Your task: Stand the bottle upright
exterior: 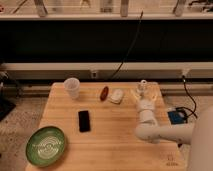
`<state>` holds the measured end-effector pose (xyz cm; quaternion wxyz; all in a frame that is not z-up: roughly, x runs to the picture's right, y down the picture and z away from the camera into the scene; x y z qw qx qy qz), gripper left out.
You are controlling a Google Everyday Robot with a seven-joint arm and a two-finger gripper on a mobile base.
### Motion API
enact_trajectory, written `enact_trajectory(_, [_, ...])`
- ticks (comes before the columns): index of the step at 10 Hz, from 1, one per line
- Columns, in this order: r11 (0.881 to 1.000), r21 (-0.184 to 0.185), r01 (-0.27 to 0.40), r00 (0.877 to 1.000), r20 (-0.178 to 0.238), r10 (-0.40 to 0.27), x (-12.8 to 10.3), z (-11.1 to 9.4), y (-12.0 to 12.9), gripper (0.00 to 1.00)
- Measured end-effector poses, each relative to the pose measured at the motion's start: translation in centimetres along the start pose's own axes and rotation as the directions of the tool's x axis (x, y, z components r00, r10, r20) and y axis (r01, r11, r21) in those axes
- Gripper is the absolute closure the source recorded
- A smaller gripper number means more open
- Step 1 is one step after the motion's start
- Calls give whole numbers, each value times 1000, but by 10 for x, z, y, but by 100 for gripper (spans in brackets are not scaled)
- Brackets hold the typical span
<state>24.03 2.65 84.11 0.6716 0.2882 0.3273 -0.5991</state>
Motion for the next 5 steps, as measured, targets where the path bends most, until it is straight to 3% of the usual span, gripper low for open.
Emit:
enact_trajectory(2, [1000,-2,-1,1000,10,1,-1,-6,7,20])
enact_trajectory(4, [1000,-10,-3,1000,4,3,-2,-7,13,31])
enact_trajectory(5, [1000,-8,-5,1000,-2,5,-1,-3,9,31])
